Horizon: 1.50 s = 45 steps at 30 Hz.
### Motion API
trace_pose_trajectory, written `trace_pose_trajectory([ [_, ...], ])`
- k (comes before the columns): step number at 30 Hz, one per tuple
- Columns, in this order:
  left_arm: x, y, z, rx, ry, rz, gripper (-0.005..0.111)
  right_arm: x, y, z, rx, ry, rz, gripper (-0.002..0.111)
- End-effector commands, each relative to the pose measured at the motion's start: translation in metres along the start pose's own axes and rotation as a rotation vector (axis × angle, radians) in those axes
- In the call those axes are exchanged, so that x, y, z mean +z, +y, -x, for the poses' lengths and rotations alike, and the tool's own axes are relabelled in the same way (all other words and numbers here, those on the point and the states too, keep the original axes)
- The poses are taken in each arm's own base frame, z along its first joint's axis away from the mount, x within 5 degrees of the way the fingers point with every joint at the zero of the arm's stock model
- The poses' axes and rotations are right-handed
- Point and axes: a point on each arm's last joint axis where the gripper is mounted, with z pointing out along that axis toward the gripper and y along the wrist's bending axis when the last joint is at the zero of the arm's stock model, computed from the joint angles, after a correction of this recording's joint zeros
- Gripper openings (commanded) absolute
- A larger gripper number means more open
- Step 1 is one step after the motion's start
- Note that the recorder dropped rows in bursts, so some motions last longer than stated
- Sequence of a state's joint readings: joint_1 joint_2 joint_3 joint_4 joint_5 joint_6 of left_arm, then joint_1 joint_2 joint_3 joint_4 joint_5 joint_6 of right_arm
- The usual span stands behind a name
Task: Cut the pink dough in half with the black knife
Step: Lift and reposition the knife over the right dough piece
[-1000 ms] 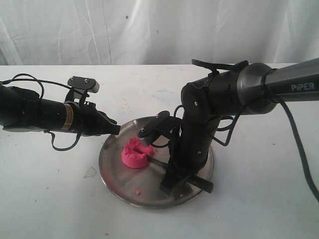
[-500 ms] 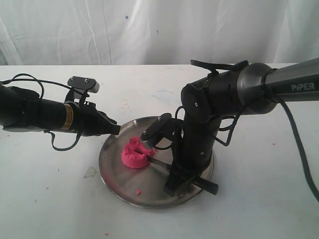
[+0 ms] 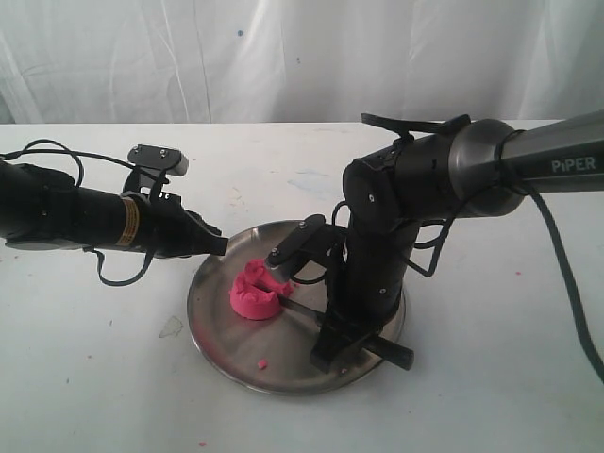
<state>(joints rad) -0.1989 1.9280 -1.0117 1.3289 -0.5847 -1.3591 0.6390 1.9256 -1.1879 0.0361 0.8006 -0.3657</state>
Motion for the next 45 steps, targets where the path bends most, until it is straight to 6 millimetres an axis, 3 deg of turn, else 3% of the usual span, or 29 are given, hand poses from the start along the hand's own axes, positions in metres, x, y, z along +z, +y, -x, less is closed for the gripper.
trace_pose_trajectory([
  [1,-0.0022,-0.0030,0.0030,0.011,-0.006,-0.002,0.000,-0.0035,-0.0008,-0.0001,-0.002,-0.011,-0.013,0.000],
  [17,-0.0022,-0.0030,0.0030,0.005,-0.006,-0.002,0.000,-0.0041,-0.0098,0.0016,0.039,-0.033,-0.104,0.000],
  [45,-0.0022,-0.0030,0.0030,0.005,-0.006,-0.002,0.000,-0.0035,-0.0014,0.0000,0.032,-0.012,-0.018,0.000],
])
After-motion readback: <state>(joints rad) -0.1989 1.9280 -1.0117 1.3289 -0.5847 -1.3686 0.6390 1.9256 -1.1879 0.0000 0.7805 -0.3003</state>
